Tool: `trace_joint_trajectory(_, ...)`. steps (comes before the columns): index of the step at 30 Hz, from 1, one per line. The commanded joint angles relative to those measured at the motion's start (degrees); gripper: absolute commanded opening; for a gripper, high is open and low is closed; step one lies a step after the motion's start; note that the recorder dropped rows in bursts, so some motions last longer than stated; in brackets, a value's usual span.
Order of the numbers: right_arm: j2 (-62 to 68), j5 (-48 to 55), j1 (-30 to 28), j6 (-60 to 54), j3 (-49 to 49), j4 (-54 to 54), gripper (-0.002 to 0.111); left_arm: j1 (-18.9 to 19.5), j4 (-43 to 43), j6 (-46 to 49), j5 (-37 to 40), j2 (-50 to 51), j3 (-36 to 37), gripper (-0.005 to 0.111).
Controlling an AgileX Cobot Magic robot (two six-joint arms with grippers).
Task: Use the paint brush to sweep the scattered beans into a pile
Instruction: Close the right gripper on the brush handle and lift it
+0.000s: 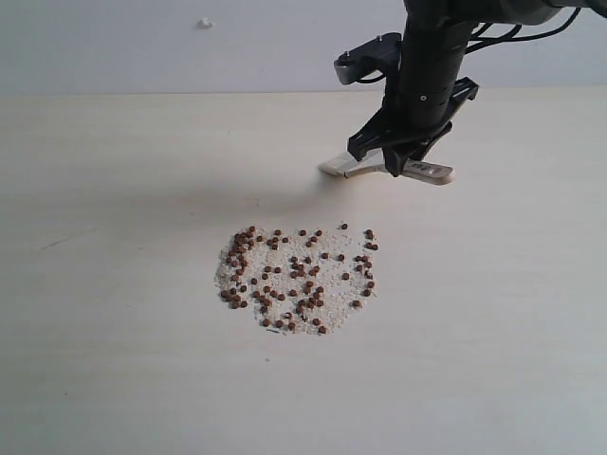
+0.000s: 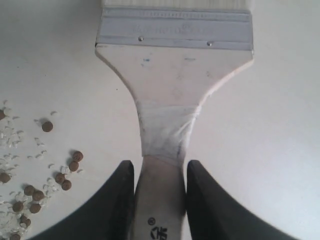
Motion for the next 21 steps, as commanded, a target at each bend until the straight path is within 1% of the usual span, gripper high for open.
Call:
trace_joint_trajectory(1, -0.7, 0.8, -0.1, -0.5, -0.2, -0.3, 0.0, -0.4, -0.1, -0.1, -0.3, -0.3, 0.1, 0.0)
trace_joint_trajectory(21, -0.7, 1.0, -0.1, -2.9, -0.2, 0.9, 0.0, -0.4, -0.1, -0.1, -0.3, -0.3, 0.1, 0.0)
